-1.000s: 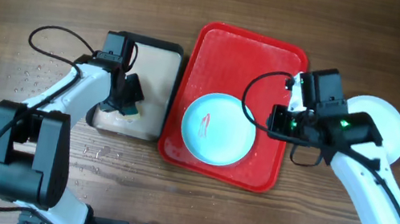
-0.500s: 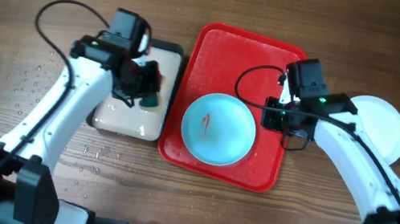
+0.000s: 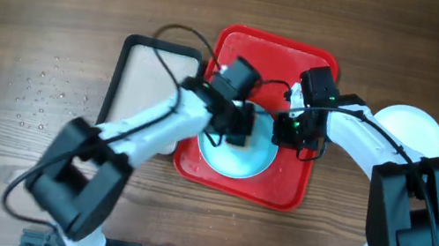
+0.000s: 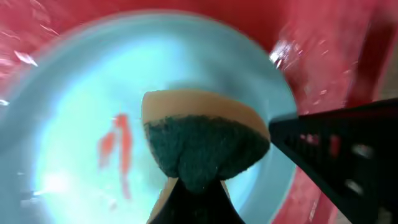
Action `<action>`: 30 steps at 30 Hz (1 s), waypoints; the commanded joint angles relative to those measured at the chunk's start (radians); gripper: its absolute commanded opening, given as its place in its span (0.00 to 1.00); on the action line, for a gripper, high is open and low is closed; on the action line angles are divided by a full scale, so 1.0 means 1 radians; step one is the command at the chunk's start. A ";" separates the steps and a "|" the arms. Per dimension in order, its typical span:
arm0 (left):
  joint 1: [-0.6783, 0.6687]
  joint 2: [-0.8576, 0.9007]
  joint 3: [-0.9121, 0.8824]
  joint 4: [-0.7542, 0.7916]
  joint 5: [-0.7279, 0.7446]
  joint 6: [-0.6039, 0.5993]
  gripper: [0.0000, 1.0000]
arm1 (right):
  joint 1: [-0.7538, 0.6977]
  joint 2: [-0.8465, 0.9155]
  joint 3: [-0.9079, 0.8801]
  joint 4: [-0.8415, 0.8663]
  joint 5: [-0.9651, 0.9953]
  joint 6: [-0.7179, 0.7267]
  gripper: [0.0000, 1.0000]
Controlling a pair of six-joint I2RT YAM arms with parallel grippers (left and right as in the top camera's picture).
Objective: Clean dirty plates on tray and stack at the side
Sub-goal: 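Scrub the blue plate with the sponge in the left gripper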
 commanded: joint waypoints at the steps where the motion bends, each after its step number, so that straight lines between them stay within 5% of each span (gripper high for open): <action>1: -0.014 0.114 0.005 0.050 -0.038 -0.084 0.04 | 0.000 0.046 -0.010 -0.012 0.061 0.028 0.04; 4: 0.013 0.161 0.006 -0.050 -0.264 -0.185 0.04 | 0.000 0.047 -0.010 -0.017 0.061 0.027 0.04; 10: 0.047 0.159 0.011 -0.209 -0.553 -0.180 0.04 | 0.000 0.046 -0.010 -0.028 0.061 0.027 0.04; 13: 0.047 0.159 0.011 -0.198 -0.520 -0.180 0.04 | 0.000 0.047 -0.010 -0.031 0.061 0.027 0.04; 17: 0.040 0.163 -0.017 0.047 0.029 -0.180 0.04 | 0.000 0.047 -0.010 -0.033 0.061 0.027 0.04; 19: 0.018 0.172 -0.030 0.169 0.159 -0.190 0.04 | 0.000 0.047 -0.010 -0.031 0.061 0.027 0.04; 26: -0.066 0.215 -0.029 0.164 0.143 -0.231 0.04 | 0.000 0.047 -0.010 -0.031 0.061 0.027 0.04; 30: 0.005 0.192 -0.001 -0.088 -0.148 -0.229 0.04 | 0.000 0.046 -0.010 -0.031 0.061 0.023 0.04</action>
